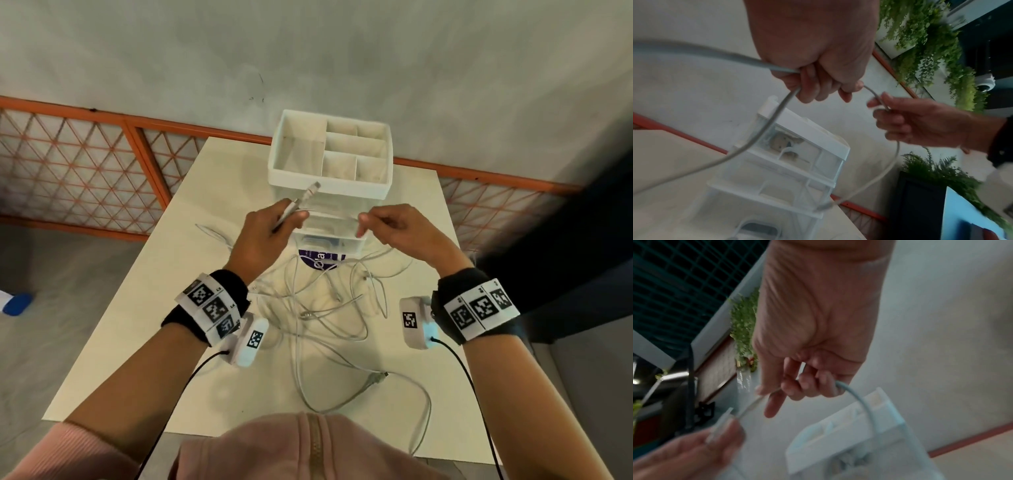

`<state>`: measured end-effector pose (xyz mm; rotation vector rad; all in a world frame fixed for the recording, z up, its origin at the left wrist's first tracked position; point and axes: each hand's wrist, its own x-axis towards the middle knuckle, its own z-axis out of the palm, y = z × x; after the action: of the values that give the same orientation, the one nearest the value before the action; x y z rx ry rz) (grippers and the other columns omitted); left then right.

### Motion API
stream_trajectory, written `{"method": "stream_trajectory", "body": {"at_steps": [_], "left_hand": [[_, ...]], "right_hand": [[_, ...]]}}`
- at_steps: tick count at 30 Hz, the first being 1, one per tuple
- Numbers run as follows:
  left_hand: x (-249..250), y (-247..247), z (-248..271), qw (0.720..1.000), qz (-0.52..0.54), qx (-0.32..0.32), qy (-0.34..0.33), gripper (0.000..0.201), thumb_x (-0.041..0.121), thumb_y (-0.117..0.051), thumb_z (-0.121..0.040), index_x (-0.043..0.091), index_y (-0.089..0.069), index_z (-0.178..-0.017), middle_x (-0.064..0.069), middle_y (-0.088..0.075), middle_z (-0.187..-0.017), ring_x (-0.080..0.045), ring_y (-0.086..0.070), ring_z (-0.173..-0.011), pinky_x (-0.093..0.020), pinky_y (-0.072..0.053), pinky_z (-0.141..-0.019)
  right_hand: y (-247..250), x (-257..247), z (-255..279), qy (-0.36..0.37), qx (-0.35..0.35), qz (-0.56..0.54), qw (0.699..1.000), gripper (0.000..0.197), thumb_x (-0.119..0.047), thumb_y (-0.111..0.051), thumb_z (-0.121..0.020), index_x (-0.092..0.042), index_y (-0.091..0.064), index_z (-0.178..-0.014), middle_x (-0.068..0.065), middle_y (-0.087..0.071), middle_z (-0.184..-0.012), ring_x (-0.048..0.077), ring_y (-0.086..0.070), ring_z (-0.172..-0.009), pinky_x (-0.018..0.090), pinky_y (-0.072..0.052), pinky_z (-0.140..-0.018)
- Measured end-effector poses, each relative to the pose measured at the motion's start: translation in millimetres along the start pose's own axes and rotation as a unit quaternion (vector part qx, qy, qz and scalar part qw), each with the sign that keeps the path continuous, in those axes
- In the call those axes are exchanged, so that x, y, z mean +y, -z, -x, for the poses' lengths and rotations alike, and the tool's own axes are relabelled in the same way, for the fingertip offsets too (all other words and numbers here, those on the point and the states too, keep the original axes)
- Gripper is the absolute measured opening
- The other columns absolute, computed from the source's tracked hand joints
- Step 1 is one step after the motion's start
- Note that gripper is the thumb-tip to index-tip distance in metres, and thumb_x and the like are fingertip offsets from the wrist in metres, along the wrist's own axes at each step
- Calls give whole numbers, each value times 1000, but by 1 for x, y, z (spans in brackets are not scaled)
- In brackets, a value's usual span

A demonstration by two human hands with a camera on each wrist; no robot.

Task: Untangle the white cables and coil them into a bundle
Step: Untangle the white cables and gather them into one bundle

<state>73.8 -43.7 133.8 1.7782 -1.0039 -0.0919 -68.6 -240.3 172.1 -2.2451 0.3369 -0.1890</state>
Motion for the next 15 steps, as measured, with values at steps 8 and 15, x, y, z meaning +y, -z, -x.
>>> {"method": "stream_trajectory", "body": {"at_steps": [8, 15], "left_hand": [[-23, 12, 21, 981, -59, -162, 92, 24, 34, -63, -88, 23, -66, -67, 7, -47, -47, -5, -40, -41, -16, -27, -44], [-27, 6, 47, 835, -72, -488, 244, 33, 41, -60, -89, 29, -64, -59, 4, -27, -47, -12, -22, -41, -24, -19, -46]], "right_hand": [[-18, 73, 33, -165, -9, 75, 983, 55, -51, -45, -93, -11, -62, -60, 4, -53, -61, 12, -51, -59, 22, -37, -63], [-58, 115, 62, -268, -270, 129, 916, 17, -37, -69, -83, -21, -66, -77, -8, -59, -75, 6, -55, -73, 16, -39, -64]]}}
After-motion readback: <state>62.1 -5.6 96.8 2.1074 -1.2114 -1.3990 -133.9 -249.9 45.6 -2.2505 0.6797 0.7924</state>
